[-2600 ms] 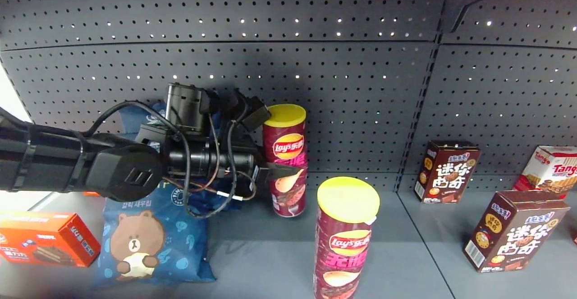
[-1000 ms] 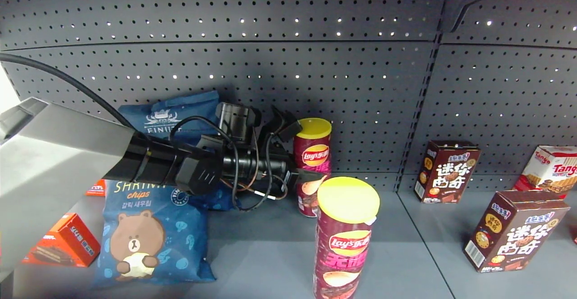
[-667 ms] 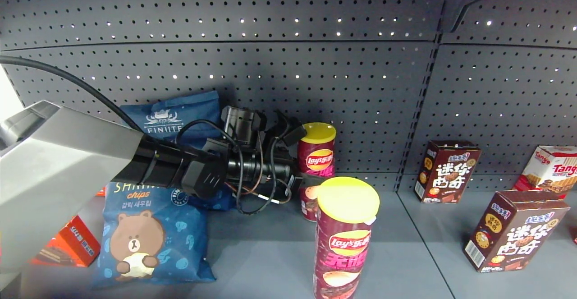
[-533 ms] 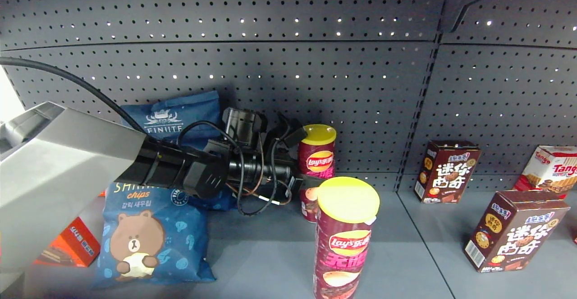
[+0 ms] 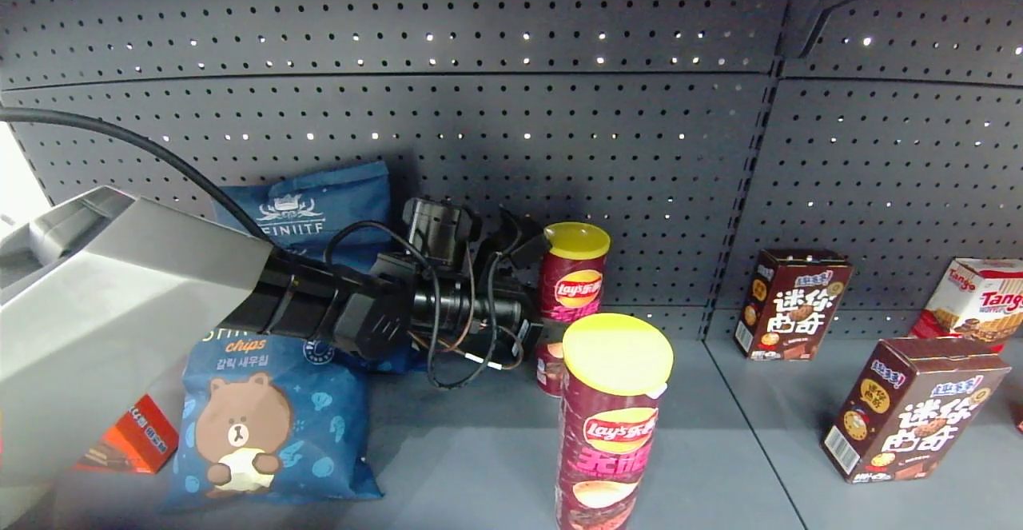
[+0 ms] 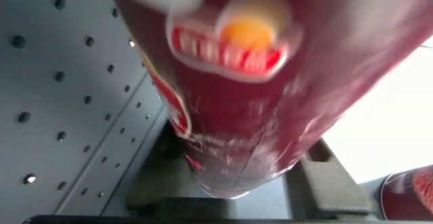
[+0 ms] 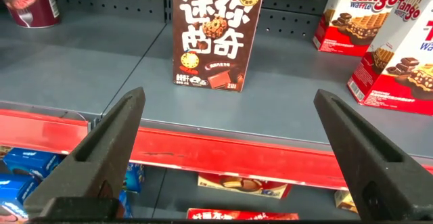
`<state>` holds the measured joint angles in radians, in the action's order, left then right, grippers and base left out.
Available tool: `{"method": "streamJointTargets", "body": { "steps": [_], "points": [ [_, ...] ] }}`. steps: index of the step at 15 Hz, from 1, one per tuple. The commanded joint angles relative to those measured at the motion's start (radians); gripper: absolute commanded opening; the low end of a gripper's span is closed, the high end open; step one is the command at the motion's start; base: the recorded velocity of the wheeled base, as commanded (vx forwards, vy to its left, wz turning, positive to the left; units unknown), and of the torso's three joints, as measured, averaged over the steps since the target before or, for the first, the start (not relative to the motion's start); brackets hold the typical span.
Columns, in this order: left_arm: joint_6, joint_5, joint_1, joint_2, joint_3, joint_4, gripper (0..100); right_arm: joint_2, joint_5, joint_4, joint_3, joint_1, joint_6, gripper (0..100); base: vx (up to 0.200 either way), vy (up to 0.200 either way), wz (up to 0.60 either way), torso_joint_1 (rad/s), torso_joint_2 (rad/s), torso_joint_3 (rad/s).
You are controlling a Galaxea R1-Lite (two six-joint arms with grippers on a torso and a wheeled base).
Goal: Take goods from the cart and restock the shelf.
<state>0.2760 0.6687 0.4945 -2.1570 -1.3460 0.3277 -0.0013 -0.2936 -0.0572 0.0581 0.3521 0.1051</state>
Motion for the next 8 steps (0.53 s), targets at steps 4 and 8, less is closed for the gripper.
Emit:
{"method": "streamJointTargets", "body": {
  "steps": [4, 8],
  "points": [
    [0.0, -0.001, -0.002, 0.034, 0.024, -0.004, 100, 0.001, 0.008, 0.0, -0.001, 0.001, 0.001, 100, 0.0, 0.0, 0.0, 0.0, 0.0, 0.0],
    [0.003, -0.005, -0.014, 0.114, 0.116, 0.007, 100, 0.001, 0.021, 0.0, 0.0, 0.001, 0.001, 100, 0.0, 0.0, 0.0, 0.0, 0.0, 0.0]
  ]
}}
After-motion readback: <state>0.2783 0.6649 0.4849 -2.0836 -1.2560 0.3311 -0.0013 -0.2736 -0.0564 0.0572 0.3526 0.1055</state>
